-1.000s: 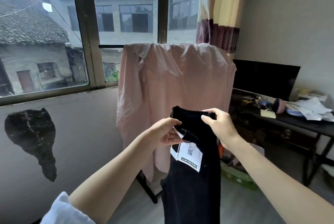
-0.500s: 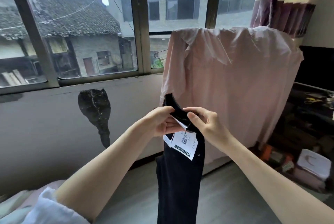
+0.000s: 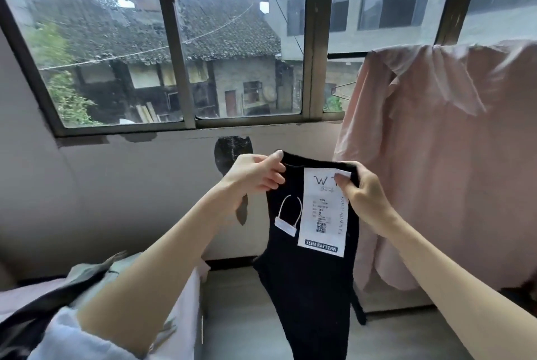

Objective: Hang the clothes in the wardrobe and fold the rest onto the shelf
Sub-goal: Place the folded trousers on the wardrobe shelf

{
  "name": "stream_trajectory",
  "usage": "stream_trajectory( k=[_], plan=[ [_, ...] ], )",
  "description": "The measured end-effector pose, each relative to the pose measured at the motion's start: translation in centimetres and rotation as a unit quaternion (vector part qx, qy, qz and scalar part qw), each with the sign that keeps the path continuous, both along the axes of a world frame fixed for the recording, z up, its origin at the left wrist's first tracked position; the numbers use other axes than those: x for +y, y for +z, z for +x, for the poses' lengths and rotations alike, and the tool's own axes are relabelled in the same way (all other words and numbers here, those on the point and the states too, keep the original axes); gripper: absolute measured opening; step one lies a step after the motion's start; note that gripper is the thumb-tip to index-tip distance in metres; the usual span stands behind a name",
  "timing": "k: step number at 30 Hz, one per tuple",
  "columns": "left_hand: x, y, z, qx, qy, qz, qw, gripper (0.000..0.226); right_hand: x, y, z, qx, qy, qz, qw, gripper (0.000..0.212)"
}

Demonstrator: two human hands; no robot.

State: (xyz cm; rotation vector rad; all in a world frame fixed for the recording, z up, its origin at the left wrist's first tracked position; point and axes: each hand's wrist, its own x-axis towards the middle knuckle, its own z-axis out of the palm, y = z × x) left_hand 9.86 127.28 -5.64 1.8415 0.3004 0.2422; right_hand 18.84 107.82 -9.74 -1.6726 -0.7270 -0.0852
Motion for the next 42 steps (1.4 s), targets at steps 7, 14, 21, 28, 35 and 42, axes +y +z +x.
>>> stream_trajectory(
  k=[7, 14, 21, 28, 35, 42],
  plan=[
    [-0.2, -1.4, -4.2, 0.008, -0.027, 0.237, 0.971, 0.092, -0.9, 1.8, 0.7, 0.072, 0.228, -0.06, 0.969, 0.024],
    [-4.6, -0.5, -8.1, -0.029, 0.032, 0.236, 0.971, 0.024, 0.3, 3.3, -1.6, 0.04, 0.237, -0.033, 0.97, 0.024],
    [-3.7, 2.0, -16.4, -0.057, 0.177, 0.16, 0.969, 0.027, 5.7, 5.2, -8.2, 0.055, 0.296, 0.061, 0.952, 0.029],
    [-0.3, 0.0, -31.1, -0.021, 0.3, 0.123, 0.946, 0.022, 13.6, 3.5, -20.6, 0.108, 0.443, 0.015, 0.89, 0.03],
    [3.1, -4.4, -49.4, 0.013, 0.428, 0.036, 0.903, 0.018, 21.8, -0.1, -38.0, 0.077, 0.52, -0.062, 0.848, 0.032],
    [9.6, -11.6, -63.6, 0.085, 0.549, 0.052, 0.83, 0.015, 30.3, -6.8, -53.5, 0.011, 0.538, -0.101, 0.837, 0.029]
  ],
)
